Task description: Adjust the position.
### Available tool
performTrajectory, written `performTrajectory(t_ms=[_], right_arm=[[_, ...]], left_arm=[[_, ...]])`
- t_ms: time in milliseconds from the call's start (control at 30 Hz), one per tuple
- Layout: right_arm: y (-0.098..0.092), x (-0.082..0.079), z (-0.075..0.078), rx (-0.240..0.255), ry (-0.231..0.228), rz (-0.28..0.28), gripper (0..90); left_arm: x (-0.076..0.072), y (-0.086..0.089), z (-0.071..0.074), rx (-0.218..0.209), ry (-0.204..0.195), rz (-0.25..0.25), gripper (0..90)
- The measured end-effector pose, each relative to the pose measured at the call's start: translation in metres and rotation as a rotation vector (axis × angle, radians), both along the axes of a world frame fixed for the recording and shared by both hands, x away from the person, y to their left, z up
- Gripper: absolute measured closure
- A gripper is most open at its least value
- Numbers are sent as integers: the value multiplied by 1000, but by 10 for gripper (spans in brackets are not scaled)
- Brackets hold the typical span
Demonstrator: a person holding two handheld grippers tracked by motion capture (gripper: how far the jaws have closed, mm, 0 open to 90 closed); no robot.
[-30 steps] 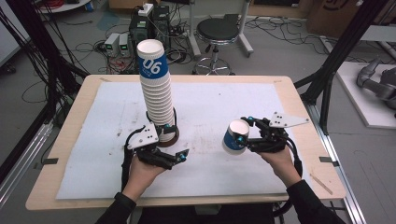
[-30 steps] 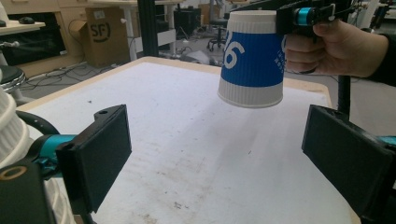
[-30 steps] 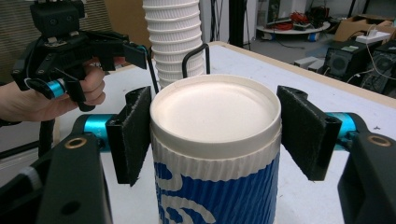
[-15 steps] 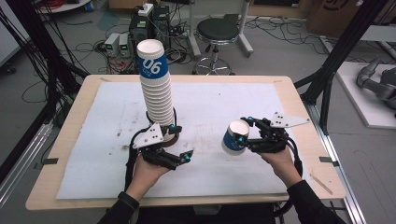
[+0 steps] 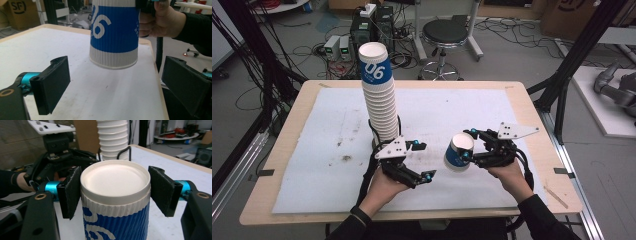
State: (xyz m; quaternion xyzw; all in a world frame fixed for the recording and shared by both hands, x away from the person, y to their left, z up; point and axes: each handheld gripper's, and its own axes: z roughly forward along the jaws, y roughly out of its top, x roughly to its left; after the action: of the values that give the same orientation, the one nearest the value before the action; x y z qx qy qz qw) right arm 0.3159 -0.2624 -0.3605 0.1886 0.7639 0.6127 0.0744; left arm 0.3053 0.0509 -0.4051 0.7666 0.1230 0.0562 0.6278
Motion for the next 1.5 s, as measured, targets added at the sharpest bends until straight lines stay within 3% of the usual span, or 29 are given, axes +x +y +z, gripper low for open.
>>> performTrajectory(t_ms=[733, 1167, 1500], right_arm=[[32, -10, -4, -3, 26, 137, 307], [36, -12, -5, 9, 37, 159, 307], [36, -12, -5, 14, 48, 158, 308]], left_arm=[[0, -29, -13, 3, 47, -83, 76], [0, -36, -17, 41, 51, -74, 85], [-1, -36, -16, 36, 54, -82, 159]])
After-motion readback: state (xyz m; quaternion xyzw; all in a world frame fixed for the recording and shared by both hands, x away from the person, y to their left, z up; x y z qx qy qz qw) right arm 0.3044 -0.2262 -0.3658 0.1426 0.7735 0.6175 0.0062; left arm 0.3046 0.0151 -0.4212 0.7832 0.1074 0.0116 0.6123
